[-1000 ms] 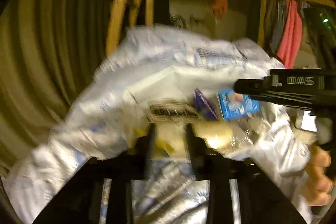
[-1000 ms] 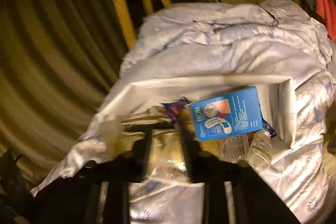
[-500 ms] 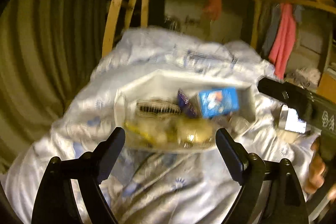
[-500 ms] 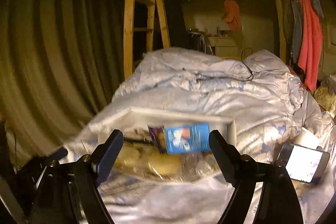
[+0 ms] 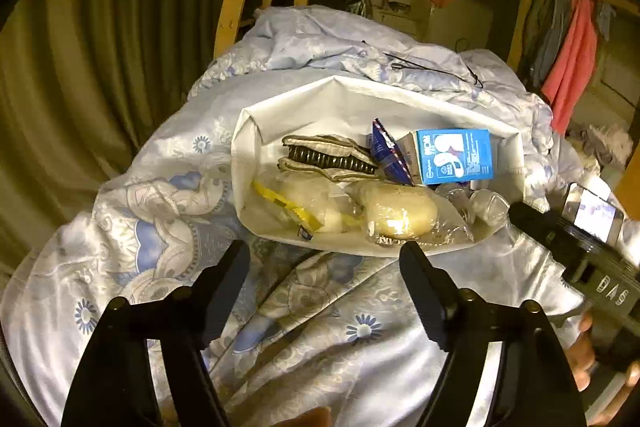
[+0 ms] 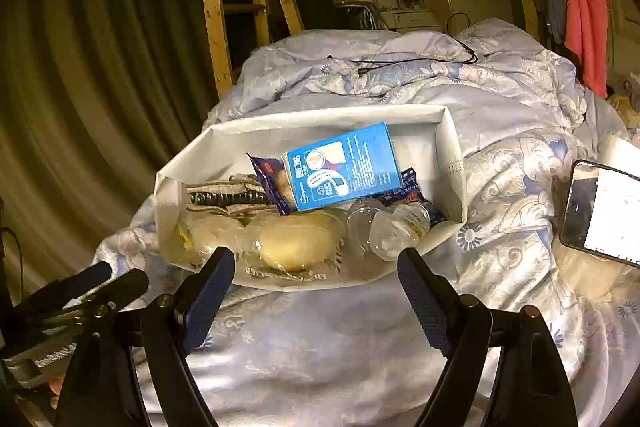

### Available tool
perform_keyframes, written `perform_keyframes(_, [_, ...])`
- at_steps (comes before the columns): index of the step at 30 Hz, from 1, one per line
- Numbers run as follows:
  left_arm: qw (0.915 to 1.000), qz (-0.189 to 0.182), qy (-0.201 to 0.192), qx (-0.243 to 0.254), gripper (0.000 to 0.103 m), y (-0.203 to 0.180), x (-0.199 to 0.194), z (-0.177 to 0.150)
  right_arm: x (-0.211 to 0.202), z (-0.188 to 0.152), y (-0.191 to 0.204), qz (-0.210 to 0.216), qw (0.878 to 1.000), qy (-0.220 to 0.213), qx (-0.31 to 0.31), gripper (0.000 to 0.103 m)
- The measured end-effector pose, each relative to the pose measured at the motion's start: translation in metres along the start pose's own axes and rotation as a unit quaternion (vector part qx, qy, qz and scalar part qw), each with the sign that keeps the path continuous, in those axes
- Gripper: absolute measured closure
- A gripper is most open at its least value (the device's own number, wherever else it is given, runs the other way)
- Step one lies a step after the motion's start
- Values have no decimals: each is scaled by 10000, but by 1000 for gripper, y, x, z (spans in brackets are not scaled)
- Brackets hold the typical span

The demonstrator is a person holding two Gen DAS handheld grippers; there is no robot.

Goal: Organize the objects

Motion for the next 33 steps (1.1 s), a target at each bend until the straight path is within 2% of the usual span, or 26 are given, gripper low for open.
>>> perform_keyframes(1, [9999,36,-143,84,32,-2,-4,3,-3,3,0,18,9999,-121,25,20])
perform_keyframes(5, [9949,275,-800,545,32,-7,-10,17,-35,23,0,199,9909,-1325,99,20])
perform_keyframes(6, [9934,365,-870,652,32,-8,-9,17,-36,23,0,153,9899,-1409,65,16])
perform_keyframes(7, [9930,424,-856,693,32,-9,-5,14,-34,21,-1,97,9905,-1368,34,9])
perform_keyframes(8, [9940,368,-782,674,32,-9,-2,10,-24,16,-1,75,9935,-1137,40,7])
perform_keyframes(10, [9963,198,-595,586,32,-8,6,-1,-6,4,-1,123,9979,-635,60,7])
perform_keyframes(11, [9972,168,-498,535,32,-7,10,-6,7,-5,-3,87,9997,-221,82,7])
perform_keyframes(13, [9980,167,-383,478,32,-5,15,-11,21,-18,-6,-70,9995,273,124,7])
perform_keyframes(14, [9982,194,-357,433,32,-2,17,-12,23,-21,-8,-141,9991,370,159,8])
perform_keyframes(15, [9982,209,-409,380,32,0,15,-11,22,-22,-10,-191,9990,340,199,13])
perform_keyframes(16, [9978,216,-538,316,32,2,10,-7,16,-19,-11,-214,9993,174,244,16])
perform_keyframes(19, [9957,250,-879,179,32,6,-3,0,-23,4,-16,-160,9938,-1018,409,15])
perform_keyframes(20, [9953,253,-923,152,32,7,-4,1,-34,10,-17,-84,9894,-1371,464,11])
perform_keyframes(21, [9957,231,-886,140,32,7,-2,1,-39,12,-16,19,9864,-1567,504,3])
perform_keyframes(22, [9963,214,-824,142,32,6,1,-1,-41,13,-16,122,9854,-1613,532,1])
perform_keyframes(24, [9969,229,-726,199,32,4,5,-3,-33,11,-13,201,9907,-1261,466,1])
perform_keyframes(26, [9969,198,-709,269,32,1,6,-5,-22,8,-8,33,9963,-809,304,1])
perform_keyframes(30, [9964,185,-736,388,32,-3,4,-5,-17,-2,8,136,9973,-718,-42,1])
perform_keyframes(33, [9971,170,-617,423,32,-5,9,-8,-9,-12,13,-136,9988,-391,-271,2])
Point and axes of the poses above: each gripper's, at about its wrist camera, not at the fingertips, and x roughly the way its jaws point, y to its left, z to its top, the point moved 5 cm from there along x, roughly the way its jaws point, and after that the axes turned 8 degrees about -y, right-handed, at the moved point
